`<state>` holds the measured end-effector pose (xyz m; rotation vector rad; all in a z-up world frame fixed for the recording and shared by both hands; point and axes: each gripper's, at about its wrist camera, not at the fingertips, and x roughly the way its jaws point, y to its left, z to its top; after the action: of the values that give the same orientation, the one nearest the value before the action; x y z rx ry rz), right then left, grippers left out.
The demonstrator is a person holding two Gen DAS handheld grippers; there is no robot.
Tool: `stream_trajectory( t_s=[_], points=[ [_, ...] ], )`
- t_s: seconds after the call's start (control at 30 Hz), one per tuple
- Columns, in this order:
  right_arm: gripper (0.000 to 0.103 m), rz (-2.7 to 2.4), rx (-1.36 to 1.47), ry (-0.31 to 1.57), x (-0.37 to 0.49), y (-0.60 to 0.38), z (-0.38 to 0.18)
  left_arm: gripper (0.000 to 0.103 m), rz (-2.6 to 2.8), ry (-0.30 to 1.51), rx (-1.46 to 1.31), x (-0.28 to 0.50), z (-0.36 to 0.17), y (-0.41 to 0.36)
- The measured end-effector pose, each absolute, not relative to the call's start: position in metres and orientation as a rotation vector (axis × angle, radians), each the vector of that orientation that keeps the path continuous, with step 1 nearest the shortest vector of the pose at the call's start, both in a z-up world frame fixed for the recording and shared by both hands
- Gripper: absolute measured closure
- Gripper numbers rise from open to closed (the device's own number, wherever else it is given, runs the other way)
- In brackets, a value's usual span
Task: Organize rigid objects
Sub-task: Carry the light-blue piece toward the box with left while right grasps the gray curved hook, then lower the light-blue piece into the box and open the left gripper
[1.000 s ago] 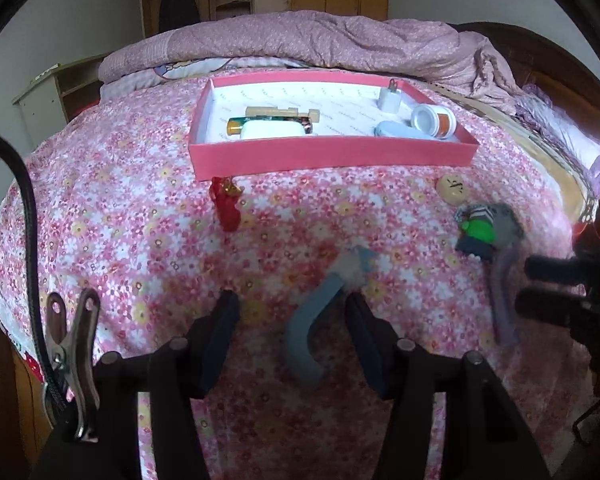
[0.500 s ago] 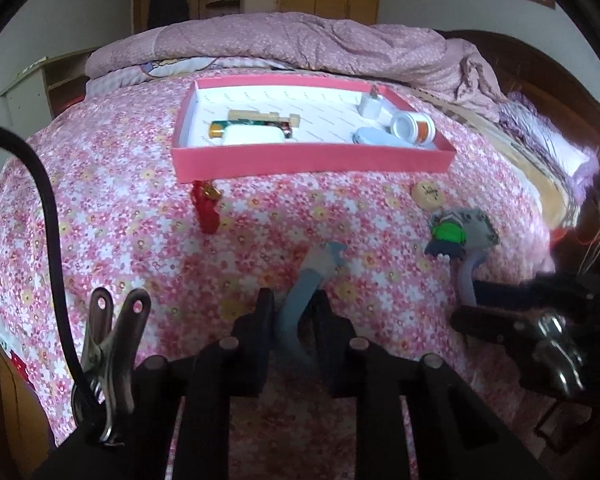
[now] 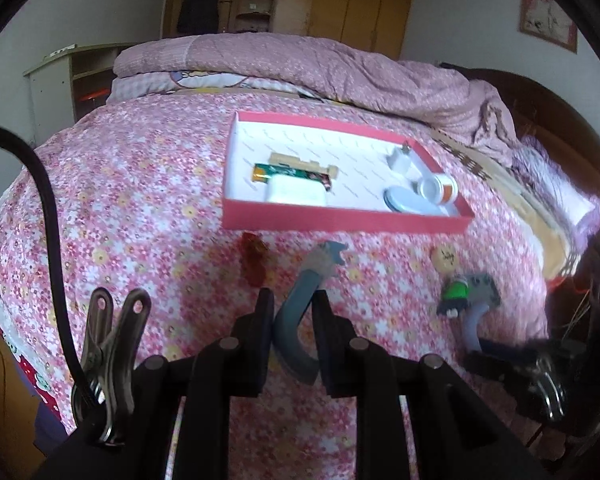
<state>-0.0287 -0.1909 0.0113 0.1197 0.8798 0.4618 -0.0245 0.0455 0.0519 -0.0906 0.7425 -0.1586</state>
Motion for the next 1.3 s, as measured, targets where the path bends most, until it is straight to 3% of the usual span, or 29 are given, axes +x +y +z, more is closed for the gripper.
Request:
stream_trajectory(
  t_s=[0.97,1.07,1.13,1.3],
  points=[
    [0.085,0.514,0.218,0.840,-0.026,-0.207,0.014,0.082,-0.173,0.728,-0.072,0.092,0.064,-0.018],
    [0.085,0.515,0.233,0.840,-0.025,-0.211,0.014,0.073,-0.156,0.725,-0.070,0.091,0.059,-0.016],
    [0.085,0.519,0.237,0.843,-0.026,-0.212,0.013,0.058,-0.146,0.728,-0.072,0.090,0.057,-0.014],
    [0.085,0.526,0.231,0.837,-0.025,-0.212,0.015,0.051,-0.142,0.724,-0.067,0.083,0.055,-0.012]
  ],
)
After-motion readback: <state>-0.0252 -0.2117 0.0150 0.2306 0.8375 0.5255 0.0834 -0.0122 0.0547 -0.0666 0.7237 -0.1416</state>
